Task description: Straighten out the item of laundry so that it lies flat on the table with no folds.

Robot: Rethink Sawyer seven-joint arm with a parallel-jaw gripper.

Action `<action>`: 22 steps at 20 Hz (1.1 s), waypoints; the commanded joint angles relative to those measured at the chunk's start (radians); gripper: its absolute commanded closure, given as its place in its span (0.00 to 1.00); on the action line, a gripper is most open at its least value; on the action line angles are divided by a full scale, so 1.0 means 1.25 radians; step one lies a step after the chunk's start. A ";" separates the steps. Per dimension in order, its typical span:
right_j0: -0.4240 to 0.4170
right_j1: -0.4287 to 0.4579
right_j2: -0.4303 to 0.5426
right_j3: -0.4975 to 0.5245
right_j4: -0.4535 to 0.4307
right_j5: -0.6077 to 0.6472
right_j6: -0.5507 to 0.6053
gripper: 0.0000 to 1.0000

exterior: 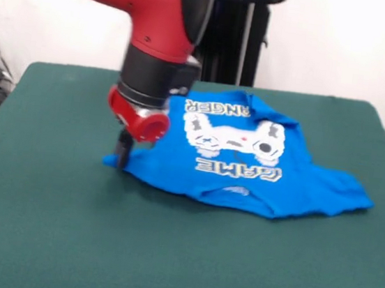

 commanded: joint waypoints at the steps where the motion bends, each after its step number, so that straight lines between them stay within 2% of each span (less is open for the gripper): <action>1: 0.007 0.030 0.070 -0.084 -0.090 -0.008 -0.207 1.00; 4: 0.071 0.033 0.003 -0.133 -0.136 -0.040 -0.124 1.00; 7: 0.072 0.054 0.012 -0.165 -0.149 -0.074 -0.089 1.00; 11: 0.112 0.080 -0.021 -0.225 -0.171 -0.074 -0.036 1.00; 14: 0.106 0.058 -0.009 -0.225 -0.158 -0.023 -0.074 1.00; 17: 0.131 0.029 -0.041 -0.232 -0.170 0.005 -0.082 1.00; 22: 0.130 0.004 -0.049 -0.240 -0.156 0.057 -0.123 1.00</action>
